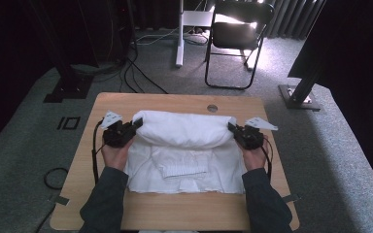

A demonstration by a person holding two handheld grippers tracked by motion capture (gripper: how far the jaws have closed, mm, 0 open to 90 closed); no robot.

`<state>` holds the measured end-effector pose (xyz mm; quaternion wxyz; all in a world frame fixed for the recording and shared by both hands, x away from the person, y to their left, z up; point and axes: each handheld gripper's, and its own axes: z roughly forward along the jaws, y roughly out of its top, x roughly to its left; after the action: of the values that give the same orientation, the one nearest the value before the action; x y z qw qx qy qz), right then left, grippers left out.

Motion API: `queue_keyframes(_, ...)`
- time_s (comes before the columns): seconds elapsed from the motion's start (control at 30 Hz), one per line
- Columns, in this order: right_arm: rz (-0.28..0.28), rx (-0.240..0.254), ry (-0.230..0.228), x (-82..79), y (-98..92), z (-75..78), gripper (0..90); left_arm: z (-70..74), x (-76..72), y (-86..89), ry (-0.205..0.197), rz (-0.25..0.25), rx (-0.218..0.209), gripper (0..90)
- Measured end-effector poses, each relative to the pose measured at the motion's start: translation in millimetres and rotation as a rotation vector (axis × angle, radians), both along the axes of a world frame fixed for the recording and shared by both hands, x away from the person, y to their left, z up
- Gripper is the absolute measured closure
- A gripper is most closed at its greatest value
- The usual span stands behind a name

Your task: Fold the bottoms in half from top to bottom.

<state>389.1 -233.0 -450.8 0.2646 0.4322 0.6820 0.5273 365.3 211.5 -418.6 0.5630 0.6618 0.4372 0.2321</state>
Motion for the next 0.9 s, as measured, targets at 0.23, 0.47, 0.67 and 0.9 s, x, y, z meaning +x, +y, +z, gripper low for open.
queue_keyframes(0.23,0.08,-0.001,0.011,-43.8,-11.0,-9.2,85.7,-14.9,-50.0,8.0,0.016,-0.109,0.024,82.6)
queue_keyframes(0.47,0.081,-0.022,0.037,-66.7,-18.8,-23.8,43.0,-25.7,-57.0,16.3,0.06,-0.111,0.043,59.0)
queue_keyframes(0.67,0.097,-0.045,0.017,-59.4,15.9,-5.2,45.5,-24.8,-52.2,-35.3,0.109,-0.166,0.16,61.4)
queue_keyframes(0.9,0.208,-0.228,0.181,-58.6,86.0,-70.2,46.9,-95.9,-53.6,-76.4,0.254,-0.209,0.332,63.9)
